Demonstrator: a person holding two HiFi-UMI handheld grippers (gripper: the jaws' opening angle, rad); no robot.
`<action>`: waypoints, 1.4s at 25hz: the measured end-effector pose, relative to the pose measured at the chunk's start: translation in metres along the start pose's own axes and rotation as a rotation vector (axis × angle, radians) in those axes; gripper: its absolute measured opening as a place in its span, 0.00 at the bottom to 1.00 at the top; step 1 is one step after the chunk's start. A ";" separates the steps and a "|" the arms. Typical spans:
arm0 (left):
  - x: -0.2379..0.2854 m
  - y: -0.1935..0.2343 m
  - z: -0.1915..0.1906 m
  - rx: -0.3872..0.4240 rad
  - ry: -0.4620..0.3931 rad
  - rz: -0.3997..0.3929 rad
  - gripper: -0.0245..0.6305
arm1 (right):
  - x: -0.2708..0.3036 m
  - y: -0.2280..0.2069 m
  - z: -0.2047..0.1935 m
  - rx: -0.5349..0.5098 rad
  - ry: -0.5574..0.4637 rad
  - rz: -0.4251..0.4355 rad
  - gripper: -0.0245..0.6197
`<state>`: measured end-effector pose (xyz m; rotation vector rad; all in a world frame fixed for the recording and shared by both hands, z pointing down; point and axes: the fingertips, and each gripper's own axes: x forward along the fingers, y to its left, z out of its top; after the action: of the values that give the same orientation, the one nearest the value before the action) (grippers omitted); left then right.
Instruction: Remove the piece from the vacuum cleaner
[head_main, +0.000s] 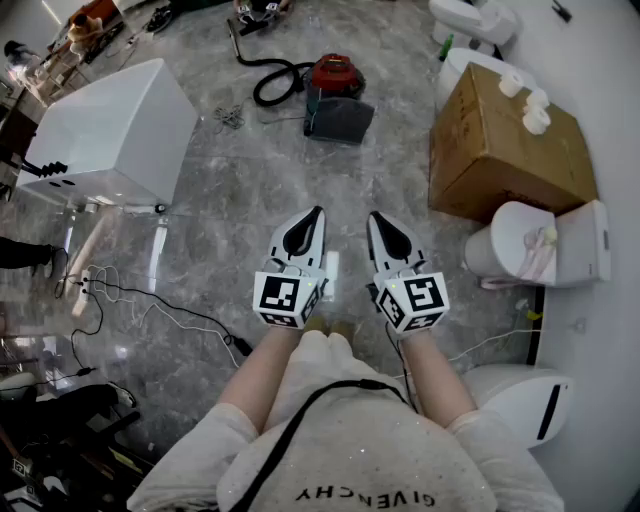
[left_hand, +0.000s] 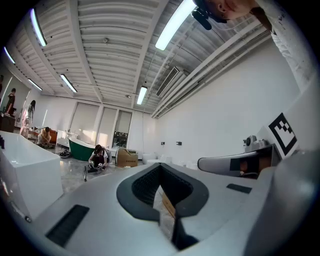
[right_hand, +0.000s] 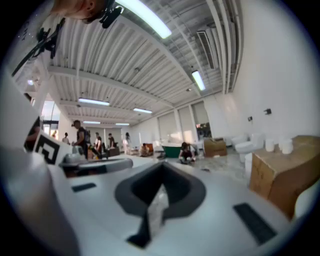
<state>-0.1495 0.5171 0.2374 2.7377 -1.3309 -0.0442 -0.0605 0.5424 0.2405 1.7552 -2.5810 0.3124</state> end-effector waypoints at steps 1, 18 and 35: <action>0.000 0.001 0.000 0.000 -0.006 0.001 0.07 | 0.001 -0.002 0.000 -0.004 -0.002 -0.004 0.06; 0.044 0.047 -0.019 -0.006 0.010 -0.011 0.07 | 0.050 -0.031 -0.009 0.005 0.021 -0.071 0.06; 0.148 0.120 -0.031 -0.018 0.068 -0.067 0.07 | 0.161 -0.079 -0.006 0.044 0.039 -0.124 0.06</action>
<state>-0.1503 0.3297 0.2829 2.7419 -1.2152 0.0306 -0.0485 0.3678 0.2776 1.8935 -2.4439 0.3999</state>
